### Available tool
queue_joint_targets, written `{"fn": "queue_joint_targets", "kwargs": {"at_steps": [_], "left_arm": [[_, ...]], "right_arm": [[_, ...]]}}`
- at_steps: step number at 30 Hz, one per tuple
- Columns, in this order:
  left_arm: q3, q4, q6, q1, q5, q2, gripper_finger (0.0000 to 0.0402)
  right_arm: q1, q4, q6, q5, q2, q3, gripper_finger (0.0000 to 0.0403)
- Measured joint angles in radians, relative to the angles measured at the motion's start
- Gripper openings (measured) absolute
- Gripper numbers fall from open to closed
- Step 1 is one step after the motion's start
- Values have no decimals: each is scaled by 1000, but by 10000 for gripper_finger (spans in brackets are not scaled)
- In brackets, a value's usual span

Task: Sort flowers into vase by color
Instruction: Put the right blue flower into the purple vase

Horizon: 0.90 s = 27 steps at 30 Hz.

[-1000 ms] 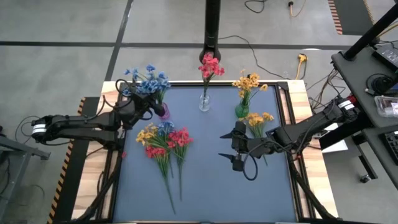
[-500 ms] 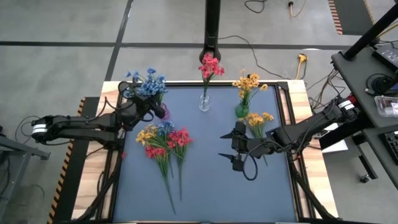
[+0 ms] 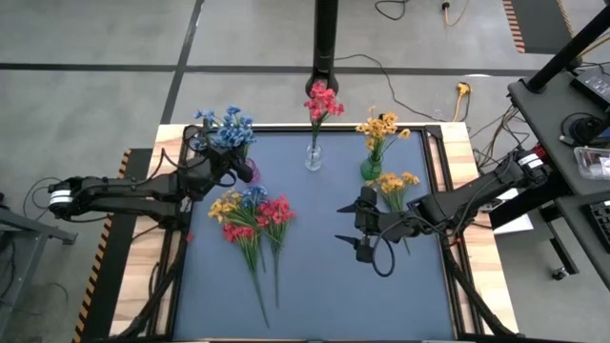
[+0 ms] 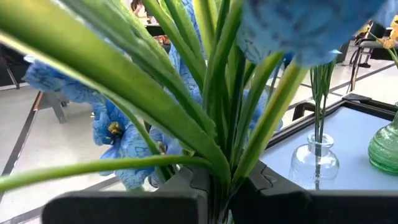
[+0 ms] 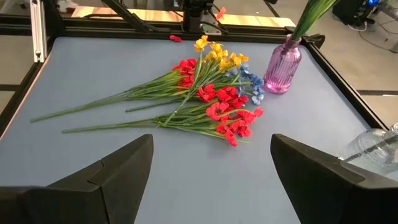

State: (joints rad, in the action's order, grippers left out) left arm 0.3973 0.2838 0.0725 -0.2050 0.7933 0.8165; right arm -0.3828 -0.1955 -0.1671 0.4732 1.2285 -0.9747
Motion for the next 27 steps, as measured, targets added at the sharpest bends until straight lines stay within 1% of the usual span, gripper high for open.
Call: {"fn": "queue_joint_targets", "kwargs": {"at_steps": [9, 16, 27], "left_arm": [[0, -26, 15, 0, 0, 0, 11], [0, -78, 27, 0, 0, 0, 11], [0, -85, 30, 0, 0, 0, 11]], "right_arm": [[0, 0, 2, 0, 0, 1, 318], [0, 0, 2, 0, 0, 2, 318], [3, 0, 3, 0, 0, 7, 318]]}}
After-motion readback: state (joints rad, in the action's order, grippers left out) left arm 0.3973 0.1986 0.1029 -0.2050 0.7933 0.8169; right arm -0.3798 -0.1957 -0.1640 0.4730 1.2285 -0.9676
